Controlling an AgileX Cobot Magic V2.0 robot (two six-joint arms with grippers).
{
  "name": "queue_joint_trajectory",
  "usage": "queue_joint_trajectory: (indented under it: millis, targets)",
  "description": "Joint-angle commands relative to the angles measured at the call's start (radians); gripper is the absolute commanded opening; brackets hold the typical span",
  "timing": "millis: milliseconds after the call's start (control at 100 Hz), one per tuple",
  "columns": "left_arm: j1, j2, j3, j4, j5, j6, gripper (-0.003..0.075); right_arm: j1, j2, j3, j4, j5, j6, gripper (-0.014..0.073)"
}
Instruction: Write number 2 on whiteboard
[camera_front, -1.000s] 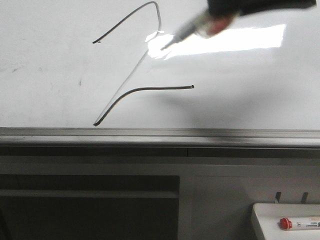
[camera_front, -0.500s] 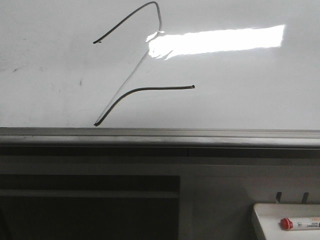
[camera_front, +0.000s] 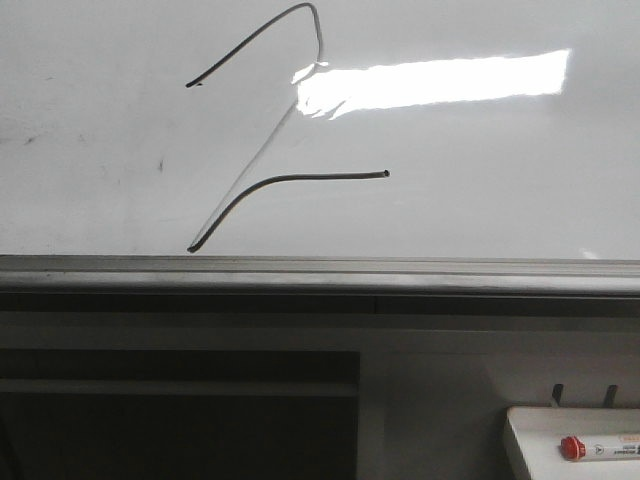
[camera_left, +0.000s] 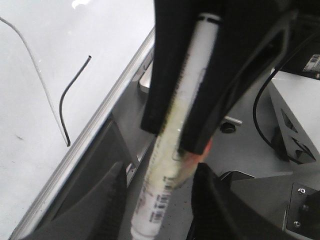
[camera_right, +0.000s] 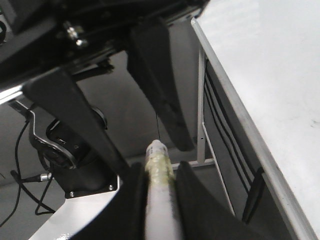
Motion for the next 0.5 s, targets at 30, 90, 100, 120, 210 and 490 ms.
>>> queue_joint_trajectory:
  millis: [30, 90, 100, 120, 210, 490]
  targets:
    - [0.000, 0.028, -0.032, -0.046, -0.041, 0.002, 0.0215, 0.009, -0.022, -0.039, 0.024, -0.029, -0.016, -0.0060]
    - [0.000, 0.040, -0.032, -0.046, -0.036, 0.002, 0.0169, 0.009, -0.022, -0.039, 0.024, -0.027, -0.016, -0.0060]
    - [0.000, 0.042, -0.032, -0.046, -0.034, 0.002, 0.0164, 0.009, -0.022, -0.039, 0.024, -0.027, -0.016, -0.0060]
    - [0.000, 0.044, -0.032, -0.046, -0.034, 0.002, 0.0146, 0.009, -0.022, -0.041, 0.024, -0.027, -0.016, -0.0060]
    - [0.000, 0.056, -0.032, -0.046, -0.029, 0.002, 0.0064, 0.009, -0.022, -0.041, 0.024, -0.027, -0.016, -0.0060]
    - [0.000, 0.055, -0.032, -0.025, -0.029, 0.003, -0.0020, 0.009, -0.022, -0.087, 0.024, -0.006, -0.016, -0.0060]
